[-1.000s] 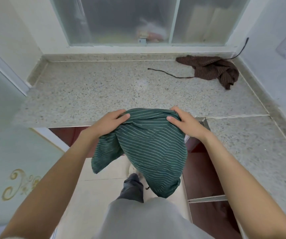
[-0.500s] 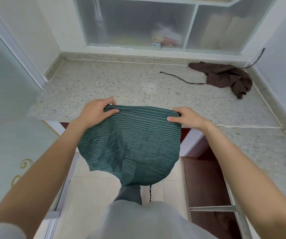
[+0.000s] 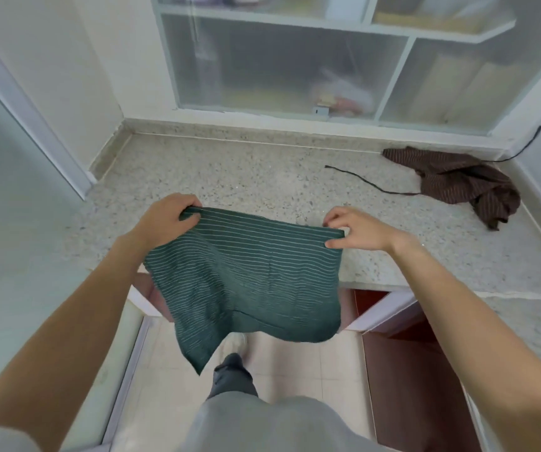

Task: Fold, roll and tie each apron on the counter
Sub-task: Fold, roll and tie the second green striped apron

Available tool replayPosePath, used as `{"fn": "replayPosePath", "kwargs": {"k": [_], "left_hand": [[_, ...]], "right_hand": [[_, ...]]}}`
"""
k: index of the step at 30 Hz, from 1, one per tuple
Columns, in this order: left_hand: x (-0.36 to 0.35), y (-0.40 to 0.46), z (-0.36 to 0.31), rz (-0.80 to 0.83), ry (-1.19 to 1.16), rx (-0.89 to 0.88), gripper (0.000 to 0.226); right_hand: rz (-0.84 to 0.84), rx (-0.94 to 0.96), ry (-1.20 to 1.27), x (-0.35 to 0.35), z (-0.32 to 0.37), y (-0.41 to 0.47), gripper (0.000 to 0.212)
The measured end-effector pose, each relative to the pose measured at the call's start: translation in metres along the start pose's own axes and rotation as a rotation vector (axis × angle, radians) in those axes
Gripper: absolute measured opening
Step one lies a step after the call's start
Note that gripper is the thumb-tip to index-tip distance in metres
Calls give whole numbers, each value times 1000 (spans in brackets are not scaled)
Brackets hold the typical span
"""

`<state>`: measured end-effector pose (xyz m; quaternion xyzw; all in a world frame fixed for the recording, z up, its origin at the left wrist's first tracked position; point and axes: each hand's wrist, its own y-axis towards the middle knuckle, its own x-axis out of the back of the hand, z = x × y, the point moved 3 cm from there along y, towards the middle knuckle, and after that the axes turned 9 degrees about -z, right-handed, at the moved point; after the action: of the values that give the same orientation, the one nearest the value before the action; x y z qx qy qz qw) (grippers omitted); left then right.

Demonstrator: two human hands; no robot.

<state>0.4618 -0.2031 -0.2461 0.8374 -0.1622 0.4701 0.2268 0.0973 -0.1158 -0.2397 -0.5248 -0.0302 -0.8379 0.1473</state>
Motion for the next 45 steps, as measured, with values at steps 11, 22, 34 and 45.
{"fn": "replayPosePath", "kwargs": {"k": [11, 22, 34, 45], "left_hand": [[62, 164, 98, -276, 213, -116, 17], [33, 312, 190, -269, 339, -107, 26], [-80, 388, 280, -99, 398, -41, 12], [-138, 368, 304, -195, 308, 45, 28]], "right_hand": [[-447, -288, 420, 66, -14, 166, 17], [-604, -540, -213, 84, -51, 339, 26], [-419, -600, -518, 13, -137, 442, 38], [-607, -354, -488, -51, -156, 461, 41]]}}
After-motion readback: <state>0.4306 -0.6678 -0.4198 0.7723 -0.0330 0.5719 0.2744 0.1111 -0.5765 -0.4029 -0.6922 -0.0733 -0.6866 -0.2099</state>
